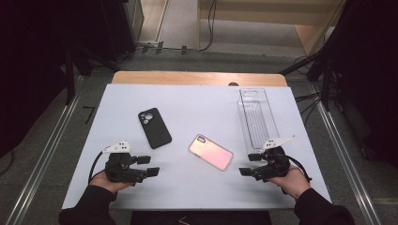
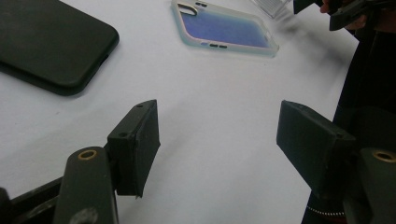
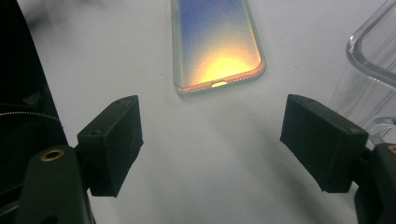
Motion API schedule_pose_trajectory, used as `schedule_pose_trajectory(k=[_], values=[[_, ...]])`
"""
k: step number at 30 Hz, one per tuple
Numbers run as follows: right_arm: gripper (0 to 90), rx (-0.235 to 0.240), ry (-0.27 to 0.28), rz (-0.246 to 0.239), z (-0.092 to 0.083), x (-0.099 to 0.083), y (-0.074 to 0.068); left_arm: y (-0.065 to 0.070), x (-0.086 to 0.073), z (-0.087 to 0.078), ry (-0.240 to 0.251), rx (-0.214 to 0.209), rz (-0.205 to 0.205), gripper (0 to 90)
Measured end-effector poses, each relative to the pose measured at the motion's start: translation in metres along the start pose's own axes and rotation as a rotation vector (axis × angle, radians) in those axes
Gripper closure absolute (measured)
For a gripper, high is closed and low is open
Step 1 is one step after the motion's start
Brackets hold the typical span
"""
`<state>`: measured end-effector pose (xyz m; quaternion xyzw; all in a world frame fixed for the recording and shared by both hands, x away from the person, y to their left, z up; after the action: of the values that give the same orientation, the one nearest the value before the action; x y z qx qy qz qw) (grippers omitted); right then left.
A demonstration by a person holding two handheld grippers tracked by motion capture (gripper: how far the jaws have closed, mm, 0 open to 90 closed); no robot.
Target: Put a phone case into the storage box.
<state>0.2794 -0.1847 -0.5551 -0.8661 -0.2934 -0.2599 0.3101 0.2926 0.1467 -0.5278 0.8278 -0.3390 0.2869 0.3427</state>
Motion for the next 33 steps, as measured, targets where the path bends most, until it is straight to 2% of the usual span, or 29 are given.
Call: schedule_pose_trajectory(k=[3,9,20,26,33], values=[[18.5,0.001,-0.010,0.003,0.0010,-0.0004,-0.0007,-0.0014,-0.0004,0.0001,-0.001,0.003,-0.004,30.1],[18.1,-0.015,0.004,0.001,-0.0010,0.0003,0.0008,-0.0008,-0.0007,0.0006,-0.003,-0.002,-0.001,30.2],[18.0,-0.012,0.004,0.009,-0.0006,0.0001,-0.0008,-0.0011,-0.0026,0.0028,-0.019,-0.002,0.003,30.2],[16.6,-0.014,0.019,0.001,-0.0014,0.0014,-0.0021,-0.0003,-0.0021,0.0032,-0.017,-0.005,0.006,30.2],[15.2,-0.026,0.007,-0.010,-0.0007,0.0012,-0.0026,-0.0009,-0.0003,0.0022,-0.007,-0.003,0.001,30.2]])
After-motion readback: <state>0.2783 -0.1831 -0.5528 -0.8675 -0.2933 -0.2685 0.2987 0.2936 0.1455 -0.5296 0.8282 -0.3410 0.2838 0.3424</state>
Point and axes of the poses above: each handheld gripper's, and its own axes: z roughly forward along the jaws, x roughly out of its top, y roughly to its right, the point moved 10 cm from there along z, roughly forward along the jaws, and after that the axes turned 1 degree about z, right-handed, at the moved point
